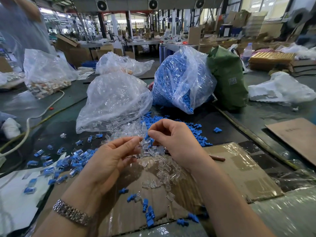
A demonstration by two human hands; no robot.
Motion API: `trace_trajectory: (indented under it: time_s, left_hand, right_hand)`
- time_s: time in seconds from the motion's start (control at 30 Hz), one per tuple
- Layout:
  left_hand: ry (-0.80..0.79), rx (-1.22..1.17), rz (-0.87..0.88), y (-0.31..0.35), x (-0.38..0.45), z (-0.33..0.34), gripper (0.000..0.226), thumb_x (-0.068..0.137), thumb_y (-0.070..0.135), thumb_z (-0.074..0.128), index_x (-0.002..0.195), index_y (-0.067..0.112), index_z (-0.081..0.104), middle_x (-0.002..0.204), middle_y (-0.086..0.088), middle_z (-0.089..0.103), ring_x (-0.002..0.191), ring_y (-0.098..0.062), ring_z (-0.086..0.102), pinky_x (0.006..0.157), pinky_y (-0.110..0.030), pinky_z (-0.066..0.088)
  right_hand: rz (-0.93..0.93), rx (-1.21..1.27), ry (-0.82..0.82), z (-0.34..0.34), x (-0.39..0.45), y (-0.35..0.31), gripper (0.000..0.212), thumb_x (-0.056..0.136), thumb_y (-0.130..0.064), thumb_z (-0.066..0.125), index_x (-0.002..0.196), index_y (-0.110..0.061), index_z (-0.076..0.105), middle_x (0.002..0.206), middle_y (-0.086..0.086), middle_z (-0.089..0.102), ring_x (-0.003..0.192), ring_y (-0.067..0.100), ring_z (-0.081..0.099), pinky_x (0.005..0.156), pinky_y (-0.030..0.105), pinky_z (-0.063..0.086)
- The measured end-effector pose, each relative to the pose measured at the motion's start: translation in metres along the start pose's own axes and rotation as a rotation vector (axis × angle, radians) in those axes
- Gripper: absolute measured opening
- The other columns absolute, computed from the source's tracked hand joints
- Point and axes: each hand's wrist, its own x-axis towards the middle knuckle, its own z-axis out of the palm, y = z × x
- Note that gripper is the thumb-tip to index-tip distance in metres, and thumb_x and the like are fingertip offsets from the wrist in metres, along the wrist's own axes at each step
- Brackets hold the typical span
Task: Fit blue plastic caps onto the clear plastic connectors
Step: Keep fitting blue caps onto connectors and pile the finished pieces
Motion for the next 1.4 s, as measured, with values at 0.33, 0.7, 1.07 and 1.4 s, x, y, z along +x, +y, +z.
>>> trace_trajectory:
  time_s: [0.33, 0.7, 1.07, 1.4]
  left_hand:
    - [-0.091, -0.165, -0.121, 0.0, -0.001, 0.002, 0.014, 0.082, 0.022, 0.071, 0.081, 0.011, 0.079, 0.073, -0.006, 0.067, 0.055, -0.01, 0.061, 0.043, -0.016, 0.05]
    - [-0.198, -0.108, -0.089, 0.001, -0.005, 0.0, 0.015, 0.09, 0.006, 0.061, 0.098, -0.002, 0.069, 0.088, -0.025, 0.071, 0.066, -0.023, 0.071, 0.057, -0.025, 0.061]
    - [-0.043, 0.188, 0.173, 0.001, -0.01, -0.001, 0.023, 0.071, 0.013, 0.077, 0.094, 0.013, 0.081, 0.097, -0.017, 0.078, 0.084, -0.025, 0.076, 0.074, -0.025, 0.061]
    - [-0.071, 0.105, 0.141, 0.0, -0.009, -0.001, 0.024, 0.071, 0.008, 0.074, 0.094, 0.007, 0.08, 0.098, -0.021, 0.077, 0.082, -0.025, 0.077, 0.071, -0.023, 0.06]
  right_hand:
    - [-0.298, -0.198, -0.011, 0.012, -0.006, -0.004, 0.003, 0.095, -0.018, 0.069, 0.095, -0.015, 0.069, 0.087, -0.007, 0.067, 0.081, 0.009, 0.063, 0.077, 0.03, 0.053]
    - [-0.249, -0.226, -0.096, 0.003, -0.007, -0.001, 0.003, 0.095, -0.015, 0.069, 0.097, -0.017, 0.071, 0.087, -0.008, 0.068, 0.08, 0.007, 0.062, 0.078, 0.027, 0.054]
    - [-0.291, -0.349, -0.107, 0.007, -0.009, -0.004, 0.005, 0.1, -0.017, 0.061, 0.096, -0.019, 0.063, 0.088, -0.012, 0.058, 0.078, 0.001, 0.052, 0.07, 0.015, 0.04]
    - [-0.322, -0.307, -0.131, 0.005, -0.008, -0.001, 0.009, 0.097, -0.012, 0.065, 0.094, -0.022, 0.065, 0.088, -0.01, 0.061, 0.083, 0.009, 0.058, 0.075, 0.031, 0.051]
